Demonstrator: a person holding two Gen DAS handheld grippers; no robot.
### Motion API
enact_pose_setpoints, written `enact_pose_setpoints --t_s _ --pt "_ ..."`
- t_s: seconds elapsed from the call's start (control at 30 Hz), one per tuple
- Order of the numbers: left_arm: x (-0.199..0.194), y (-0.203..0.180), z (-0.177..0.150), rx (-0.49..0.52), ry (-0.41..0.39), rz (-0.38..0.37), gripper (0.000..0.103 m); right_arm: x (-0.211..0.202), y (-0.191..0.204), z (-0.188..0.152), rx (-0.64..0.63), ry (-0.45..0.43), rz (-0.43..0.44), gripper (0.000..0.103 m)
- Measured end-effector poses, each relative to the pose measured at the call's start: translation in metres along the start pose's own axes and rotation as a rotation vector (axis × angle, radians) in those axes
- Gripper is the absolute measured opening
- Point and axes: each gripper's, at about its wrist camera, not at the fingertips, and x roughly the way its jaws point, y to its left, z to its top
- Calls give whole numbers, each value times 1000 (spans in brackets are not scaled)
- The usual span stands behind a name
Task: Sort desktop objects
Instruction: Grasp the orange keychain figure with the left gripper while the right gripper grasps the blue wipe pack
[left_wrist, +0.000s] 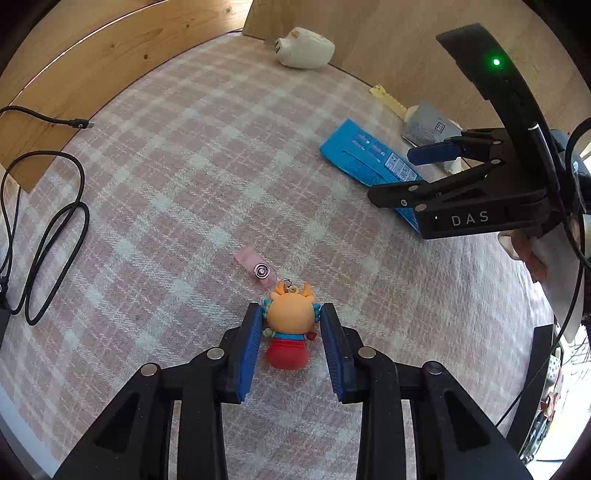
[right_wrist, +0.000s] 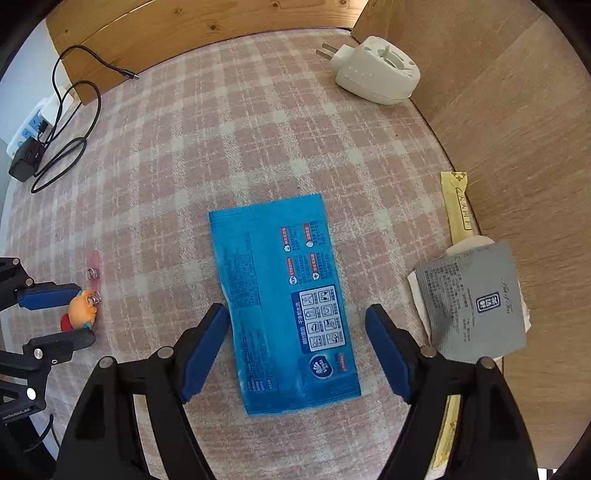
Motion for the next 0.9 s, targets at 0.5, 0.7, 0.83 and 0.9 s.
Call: enact_pose_setpoints --t_s 0.5,0.7,0.83,0.9 --pt "-4 12 -4 -29 -3 -42 30 -3 -13 6 92 4 30 69" --pt "-8 17 -14 -58 4 -58 30 -13 -16 -7 154 -2 75 36" --pt "-11 20 -25 -70 8 -67 29 -19 -18 -32 222 -9 117 26" --pt "-11 22 -27 -85 16 -80 29 -22 -10 -53 248 -13 137 21"
